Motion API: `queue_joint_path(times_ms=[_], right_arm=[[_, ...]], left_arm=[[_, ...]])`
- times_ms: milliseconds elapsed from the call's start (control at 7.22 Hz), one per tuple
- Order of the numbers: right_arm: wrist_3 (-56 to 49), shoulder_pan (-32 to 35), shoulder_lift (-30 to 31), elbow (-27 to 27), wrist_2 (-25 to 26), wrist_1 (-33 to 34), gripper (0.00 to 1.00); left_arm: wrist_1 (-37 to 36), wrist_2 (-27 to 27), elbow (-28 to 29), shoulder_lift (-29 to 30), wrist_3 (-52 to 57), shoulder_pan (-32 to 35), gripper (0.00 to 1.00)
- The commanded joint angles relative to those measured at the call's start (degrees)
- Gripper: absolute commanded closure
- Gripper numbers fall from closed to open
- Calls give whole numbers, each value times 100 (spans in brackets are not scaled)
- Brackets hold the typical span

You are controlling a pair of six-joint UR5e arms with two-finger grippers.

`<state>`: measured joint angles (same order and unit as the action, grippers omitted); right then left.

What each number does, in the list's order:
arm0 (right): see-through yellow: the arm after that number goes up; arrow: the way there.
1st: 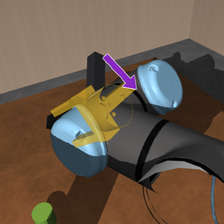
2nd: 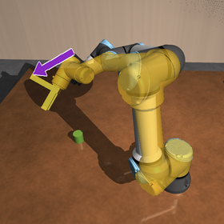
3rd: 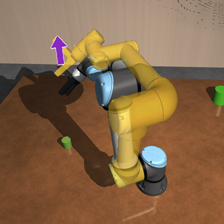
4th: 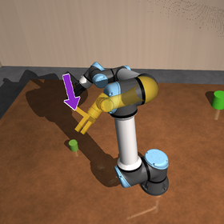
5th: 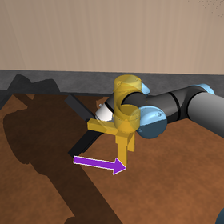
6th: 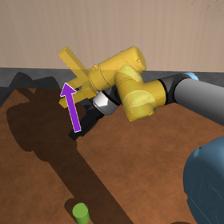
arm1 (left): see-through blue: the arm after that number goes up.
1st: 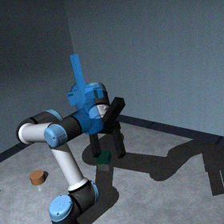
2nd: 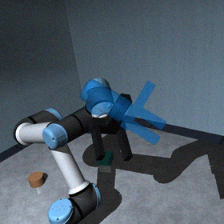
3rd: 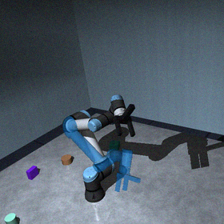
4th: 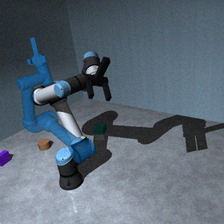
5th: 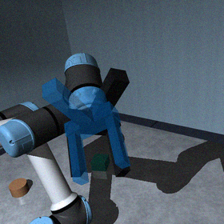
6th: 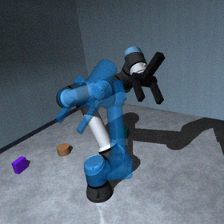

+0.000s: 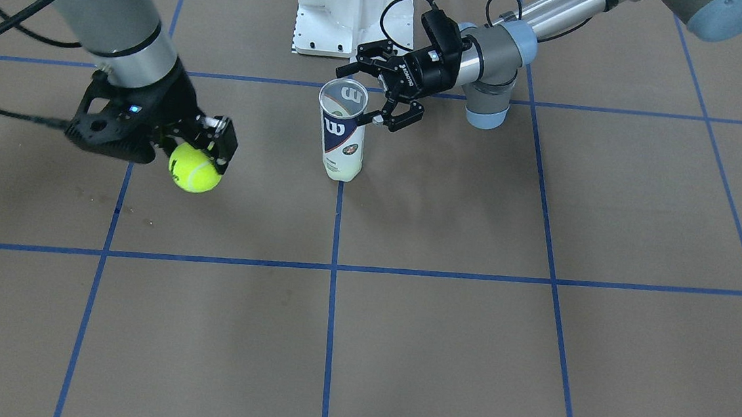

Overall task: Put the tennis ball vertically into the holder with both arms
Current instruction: 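Carry the held ball with the right gripper above the can's opening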

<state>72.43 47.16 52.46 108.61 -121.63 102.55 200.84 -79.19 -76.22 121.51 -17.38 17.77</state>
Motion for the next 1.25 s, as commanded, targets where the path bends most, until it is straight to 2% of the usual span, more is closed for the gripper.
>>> queue_joint_path(times_ms=[0,416,1108], right_arm=[[674,-635,-121,615,-18,81,100],[957,-1120,-412,582,34,81,100],[957,-1297,-868,197,70,81,100]], left_arm=[[-1,0,-7,4,-2,-2,1],[-1,9,2,4,-11,-2,1],[-1,0,2,-5,-11,-2,1]])
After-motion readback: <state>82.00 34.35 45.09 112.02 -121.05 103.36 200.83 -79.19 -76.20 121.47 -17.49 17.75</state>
